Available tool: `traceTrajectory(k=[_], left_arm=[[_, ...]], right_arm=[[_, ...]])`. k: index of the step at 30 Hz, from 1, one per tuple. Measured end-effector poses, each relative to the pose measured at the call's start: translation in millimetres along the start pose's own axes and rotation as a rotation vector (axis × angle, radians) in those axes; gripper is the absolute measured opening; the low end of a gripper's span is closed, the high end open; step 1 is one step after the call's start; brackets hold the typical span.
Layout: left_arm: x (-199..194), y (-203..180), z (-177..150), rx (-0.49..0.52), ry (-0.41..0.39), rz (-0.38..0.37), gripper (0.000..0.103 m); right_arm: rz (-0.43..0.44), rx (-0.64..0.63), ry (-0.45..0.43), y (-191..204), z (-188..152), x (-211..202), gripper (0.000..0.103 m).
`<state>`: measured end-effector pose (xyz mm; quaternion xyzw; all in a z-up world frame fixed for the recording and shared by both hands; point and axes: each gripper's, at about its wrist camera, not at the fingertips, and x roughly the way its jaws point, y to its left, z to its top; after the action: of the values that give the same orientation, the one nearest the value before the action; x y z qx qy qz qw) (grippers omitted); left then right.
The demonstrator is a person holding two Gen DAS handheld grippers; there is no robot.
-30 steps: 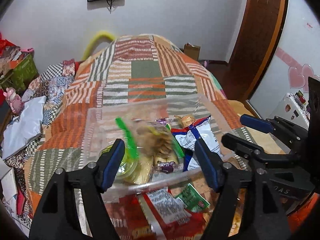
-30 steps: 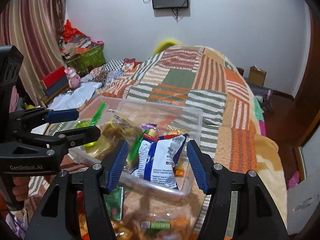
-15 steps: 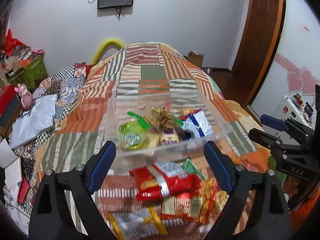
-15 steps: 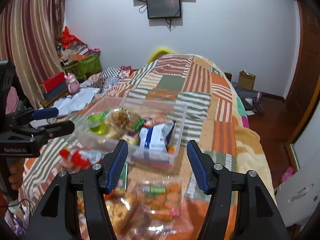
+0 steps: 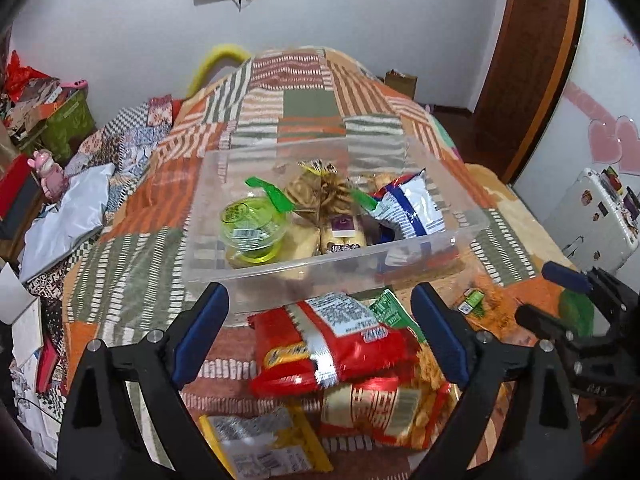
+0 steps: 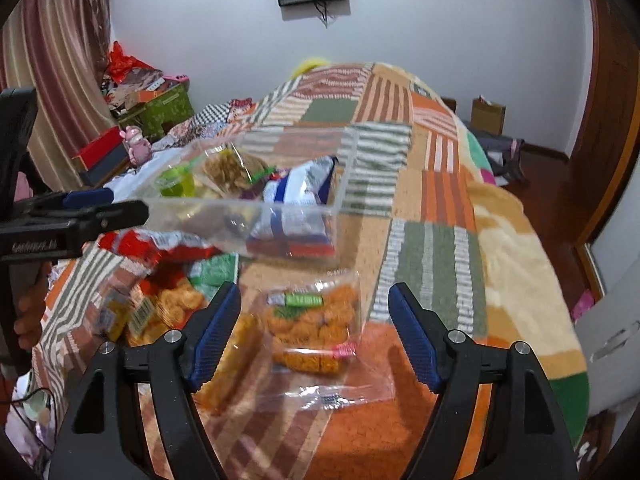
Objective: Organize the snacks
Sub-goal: 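Grasp the red chip bag with left tool while right tool grasps the orange crispy snack bag, then carry red chip bag into the box with left tool while right tool places the crispy snack bag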
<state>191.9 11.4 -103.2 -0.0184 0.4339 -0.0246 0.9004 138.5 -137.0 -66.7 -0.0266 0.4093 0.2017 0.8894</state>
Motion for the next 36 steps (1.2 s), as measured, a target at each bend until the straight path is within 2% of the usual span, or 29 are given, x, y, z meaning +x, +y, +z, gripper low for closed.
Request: traceTrajectory(k=[4, 8, 17, 21, 28, 31, 36], left_arm=[[23, -1, 0, 0.016, 0.057, 0.031, 0.093], [35, 4, -10, 0.011, 0.104, 0.015, 0.093], [33, 13, -36, 0.005, 0.120, -0.019, 0.093], [39, 17, -37, -0.021, 0.148, -0.051, 0.093], [59, 15, -34, -0.051, 0.184, -0.058, 0.093], [58, 18, -36, -0.065, 0.171, -0.074, 0.084], [48, 22, -43, -0.083, 0.148, -0.070, 0.081]], right_arm=[[0.012, 0.003, 0.025, -3, -8, 9, 0.073], [0.022, 0.008, 0.064, -6, -15, 21, 0.073], [0.051, -0.008, 0.088, -4, -22, 28, 0.073], [0.052, -0.028, 0.105, -2, -22, 33, 0.073], [0.069, -0.002, 0.121, -7, -22, 40, 0.071], [0.081, 0.008, 0.114, -9, -23, 40, 0.064], [0.087, 0.005, 0.102, -7, -22, 37, 0.052]])
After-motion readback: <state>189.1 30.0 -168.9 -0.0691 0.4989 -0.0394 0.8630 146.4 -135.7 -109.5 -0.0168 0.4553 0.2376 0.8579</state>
